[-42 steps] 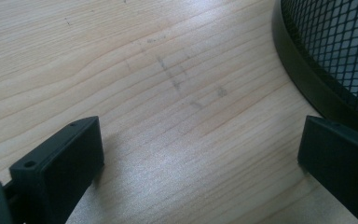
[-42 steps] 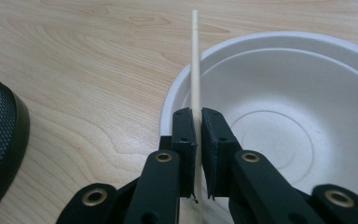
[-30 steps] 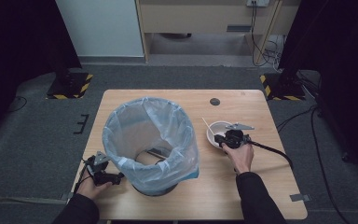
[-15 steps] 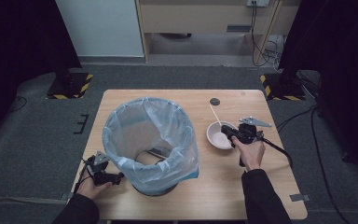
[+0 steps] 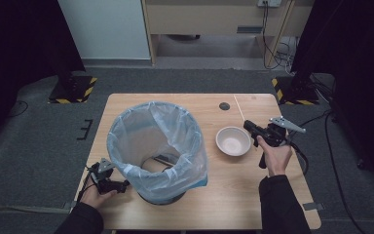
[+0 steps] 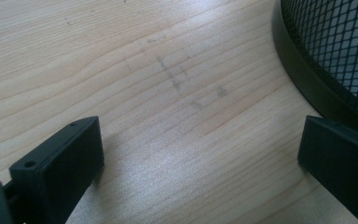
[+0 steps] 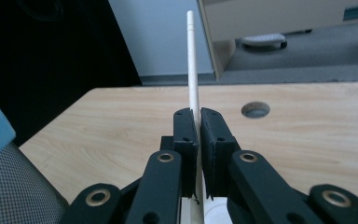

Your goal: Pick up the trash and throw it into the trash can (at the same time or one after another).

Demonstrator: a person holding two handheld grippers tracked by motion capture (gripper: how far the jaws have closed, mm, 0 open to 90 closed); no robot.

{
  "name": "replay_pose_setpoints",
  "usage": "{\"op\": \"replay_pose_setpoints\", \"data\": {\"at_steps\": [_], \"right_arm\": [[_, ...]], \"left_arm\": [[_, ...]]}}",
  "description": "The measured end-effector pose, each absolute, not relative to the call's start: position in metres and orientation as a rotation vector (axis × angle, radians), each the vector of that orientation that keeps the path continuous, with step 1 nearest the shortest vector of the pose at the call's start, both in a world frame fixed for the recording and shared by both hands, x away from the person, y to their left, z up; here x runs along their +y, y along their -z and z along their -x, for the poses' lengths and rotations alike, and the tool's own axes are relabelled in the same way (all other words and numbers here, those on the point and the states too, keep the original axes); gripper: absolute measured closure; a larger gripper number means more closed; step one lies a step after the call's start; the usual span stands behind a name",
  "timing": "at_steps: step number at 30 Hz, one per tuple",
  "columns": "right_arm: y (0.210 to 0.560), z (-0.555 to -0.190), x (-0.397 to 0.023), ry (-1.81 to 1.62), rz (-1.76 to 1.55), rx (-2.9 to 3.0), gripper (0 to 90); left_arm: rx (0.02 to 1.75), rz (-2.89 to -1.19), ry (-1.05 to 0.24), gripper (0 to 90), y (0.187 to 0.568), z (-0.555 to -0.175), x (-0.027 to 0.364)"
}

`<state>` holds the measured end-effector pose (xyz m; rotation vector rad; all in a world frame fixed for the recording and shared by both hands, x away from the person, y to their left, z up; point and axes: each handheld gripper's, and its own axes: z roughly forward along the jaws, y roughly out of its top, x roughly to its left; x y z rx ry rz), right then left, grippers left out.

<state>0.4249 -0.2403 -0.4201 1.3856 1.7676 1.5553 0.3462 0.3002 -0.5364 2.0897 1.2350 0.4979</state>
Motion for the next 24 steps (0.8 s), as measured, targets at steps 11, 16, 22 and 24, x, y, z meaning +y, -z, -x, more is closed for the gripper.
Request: {"op": "replay_pose_setpoints", "data": {"at_steps": [11,16,22,24], "right_arm": [[0.391,-0.414,-0.248,-1.623,-1.299,1.682,85.8],[0.378,-0.408,-0.250,-1.672,-1.261,1.643,85.8],[0.361,-0.401,-0.252,-1.735,-1.200,1.603,85.8],[0.354,-0.397,-0.252,-1.763,-1.174,1.588,85.8]], "left_arm": [[1.235,-2.090,-0.498,0.0,0.536,-0.346,0.300],[1.235,-2.090,-0.498,0.0,0.536,-0.346,0.300],[1.235,-2.090,-0.498,0.0,0.536,-0.346,0.300],[1.235,-2.090,-0.498,0.0,0.536,-0.346,0.300]]}}
